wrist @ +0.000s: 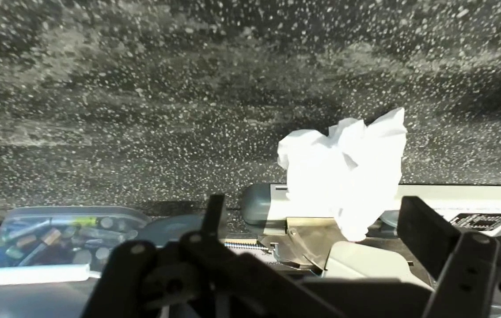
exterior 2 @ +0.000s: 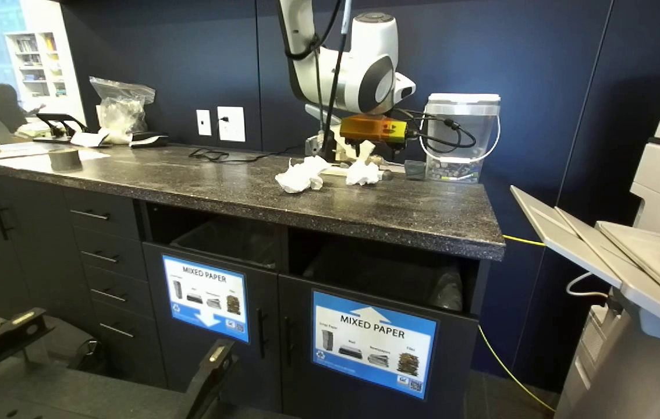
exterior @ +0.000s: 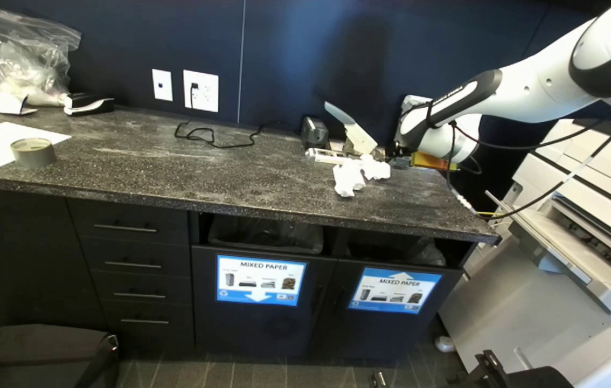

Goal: Pick up the papers from the counter and put them in the bin

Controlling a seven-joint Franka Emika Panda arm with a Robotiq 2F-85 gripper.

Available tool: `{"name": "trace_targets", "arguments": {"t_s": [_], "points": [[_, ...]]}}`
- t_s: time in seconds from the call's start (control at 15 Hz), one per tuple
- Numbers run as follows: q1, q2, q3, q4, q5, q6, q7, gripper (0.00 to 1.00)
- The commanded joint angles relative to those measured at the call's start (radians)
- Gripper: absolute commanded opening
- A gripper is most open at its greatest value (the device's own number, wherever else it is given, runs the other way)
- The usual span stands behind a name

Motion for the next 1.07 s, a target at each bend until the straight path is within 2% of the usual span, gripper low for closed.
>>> {"name": "trace_targets", "arguments": {"t_s": [0.0,0.4,1.0], "points": [[-0.035,0.136,0.085,0.219,0.024,-0.078,-0.108,1.0],[-0.017,0.262,0.113,0.409,0.021,-0.181,-0.23,1.0],[0.026,0.367,0.118,0.579,0.02,-0.272,-0.424,1.0]]}}
